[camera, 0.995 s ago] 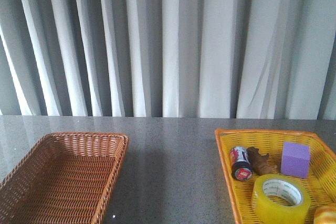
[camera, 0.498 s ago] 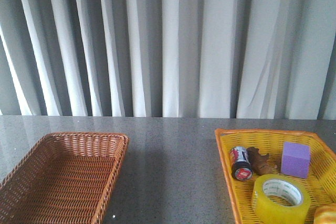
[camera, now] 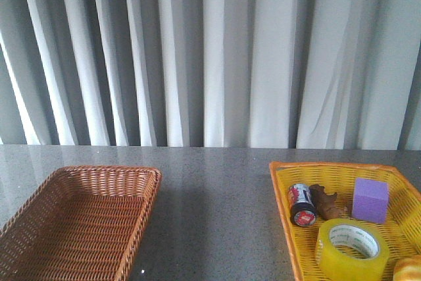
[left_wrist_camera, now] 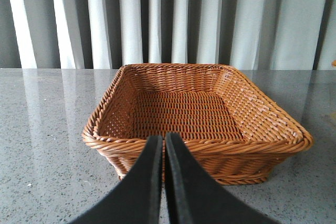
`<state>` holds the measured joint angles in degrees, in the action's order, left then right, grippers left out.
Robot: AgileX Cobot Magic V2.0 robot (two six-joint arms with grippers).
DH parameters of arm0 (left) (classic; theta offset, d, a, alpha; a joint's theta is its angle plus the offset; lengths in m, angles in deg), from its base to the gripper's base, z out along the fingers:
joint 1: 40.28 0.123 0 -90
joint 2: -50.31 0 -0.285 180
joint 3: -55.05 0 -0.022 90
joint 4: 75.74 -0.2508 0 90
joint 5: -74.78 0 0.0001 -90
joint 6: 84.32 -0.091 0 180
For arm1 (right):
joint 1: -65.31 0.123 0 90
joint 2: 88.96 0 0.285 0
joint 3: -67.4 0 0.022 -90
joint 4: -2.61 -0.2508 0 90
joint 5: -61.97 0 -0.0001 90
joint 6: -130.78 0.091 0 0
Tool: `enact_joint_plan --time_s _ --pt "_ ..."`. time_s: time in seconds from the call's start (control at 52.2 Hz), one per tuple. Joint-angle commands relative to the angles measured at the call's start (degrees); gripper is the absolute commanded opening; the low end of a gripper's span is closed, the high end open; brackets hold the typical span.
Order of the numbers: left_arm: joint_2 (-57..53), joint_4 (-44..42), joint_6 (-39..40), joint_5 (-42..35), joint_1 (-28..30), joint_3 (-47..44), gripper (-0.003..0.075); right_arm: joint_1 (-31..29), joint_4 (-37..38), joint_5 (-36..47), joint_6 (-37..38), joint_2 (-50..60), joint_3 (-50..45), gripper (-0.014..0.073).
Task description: Transfer tape with both arms
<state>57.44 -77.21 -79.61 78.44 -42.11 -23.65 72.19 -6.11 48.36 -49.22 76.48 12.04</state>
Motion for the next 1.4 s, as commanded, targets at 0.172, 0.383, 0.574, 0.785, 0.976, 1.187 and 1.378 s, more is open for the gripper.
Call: enact_joint_plan --time_s 0.172,0.383,0.574,0.785,0.976,1.187,1.378 --pt "-0.90 0.60 0.34 -4.18 -0.10 1.70 -0.0006 -0.03 0.71 -6.83 -6.55 -19.51 19.44 0.0224" --pt "-0.90 0.60 0.34 -4.18 -0.10 1.70 -0.0006 -0.03 0.71 -0.12 -7.50 -30.70 25.19 0.0543" --pt "-0.90 0.65 0.34 -4.18 -0.10 1.70 -0.0006 -0.03 3.75 -3.76 -8.23 -43.25 31.39 0.0580" --pt "-0.90 0.65 0.34 -4.18 -0.10 1.70 -0.0006 -0.03 13.49 -13.19 -5.05 -60.17 41.80 0.0575" --pt "-0.90 0.65 0.39 -4.18 -0.10 1.70 -0.0006 -0.03 25.89 -18.91 4.65 -72.88 48.74 0.0575" --pt "-0.90 0.65 0.39 -4.18 -0.10 1.70 -0.0006 -0.03 31.23 -24.43 7.45 -81.94 52.74 0.0575" --pt "-0.90 0.65 0.39 -4.18 -0.10 1.70 -0.0006 -0.14 33.43 -24.80 8.88 -87.36 53.26 0.0575"
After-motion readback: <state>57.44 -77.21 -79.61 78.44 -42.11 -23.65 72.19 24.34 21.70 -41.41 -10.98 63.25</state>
